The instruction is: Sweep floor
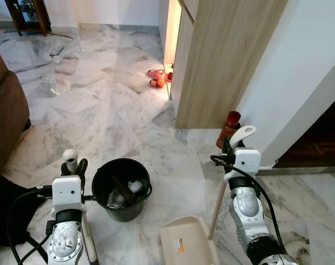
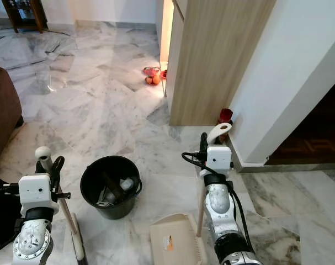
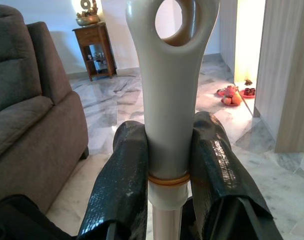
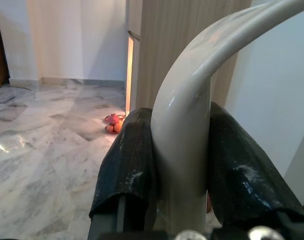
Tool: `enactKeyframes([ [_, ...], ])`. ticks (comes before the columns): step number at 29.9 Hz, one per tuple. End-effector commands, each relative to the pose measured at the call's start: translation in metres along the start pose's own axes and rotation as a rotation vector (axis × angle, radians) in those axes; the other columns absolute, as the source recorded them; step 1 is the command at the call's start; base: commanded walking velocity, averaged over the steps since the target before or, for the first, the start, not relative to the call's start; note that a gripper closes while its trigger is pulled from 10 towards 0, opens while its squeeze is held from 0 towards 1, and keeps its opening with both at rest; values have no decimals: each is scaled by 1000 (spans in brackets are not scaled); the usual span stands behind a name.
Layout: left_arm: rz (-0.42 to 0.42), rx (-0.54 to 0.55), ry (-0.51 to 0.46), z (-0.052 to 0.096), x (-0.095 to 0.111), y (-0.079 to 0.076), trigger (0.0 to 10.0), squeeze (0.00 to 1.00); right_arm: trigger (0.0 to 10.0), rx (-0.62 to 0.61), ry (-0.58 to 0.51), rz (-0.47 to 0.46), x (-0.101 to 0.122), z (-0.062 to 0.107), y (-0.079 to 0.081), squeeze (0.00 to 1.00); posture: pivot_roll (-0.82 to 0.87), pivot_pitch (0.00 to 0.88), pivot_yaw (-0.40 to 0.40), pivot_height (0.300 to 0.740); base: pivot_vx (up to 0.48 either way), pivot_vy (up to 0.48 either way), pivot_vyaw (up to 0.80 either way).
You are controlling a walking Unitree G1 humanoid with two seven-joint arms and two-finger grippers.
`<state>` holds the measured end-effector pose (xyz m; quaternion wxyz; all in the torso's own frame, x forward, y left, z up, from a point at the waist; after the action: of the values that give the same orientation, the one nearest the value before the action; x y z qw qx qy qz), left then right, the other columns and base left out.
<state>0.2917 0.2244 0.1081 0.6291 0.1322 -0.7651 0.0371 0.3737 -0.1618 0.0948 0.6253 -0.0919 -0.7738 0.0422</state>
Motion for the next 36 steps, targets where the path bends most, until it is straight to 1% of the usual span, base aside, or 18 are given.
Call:
enactKeyframes([
  [1,14,-9,-30,0,5,-3,10000,0,10000,-28,-3,0,-2,2,-10,0,103,83,-99,740,0,0,0],
  [10,14,-24,-38,1,7,-7,10000,0,10000,-28,-29,-5,5,-2,-10,0,96,92,-98,740,0,0,0],
  [21,6,-30,-38,3,7,-10,10000,0,10000,-24,-24,-5,4,-1,-11,0,87,97,-103,740,0,0,0],
  [36,-1,-32,-30,3,4,-12,10000,0,10000,-16,-26,-13,7,-6,-10,0,85,85,-103,740,0,0,0],
])
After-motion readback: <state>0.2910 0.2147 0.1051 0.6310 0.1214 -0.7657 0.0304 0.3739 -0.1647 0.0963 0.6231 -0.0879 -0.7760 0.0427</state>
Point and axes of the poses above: a point about 5 cm out from each wrist's last joint towards the gripper, its own z axis pointing back from the gripper into the wrist, its own x axis along the axis of the wrist's last joint, y = z × x, the point moved 6 cm from there along -z, pointing out of the wrist towards the gripper, and after that the axes turned 6 degrees about z, right-handed, at the moved point
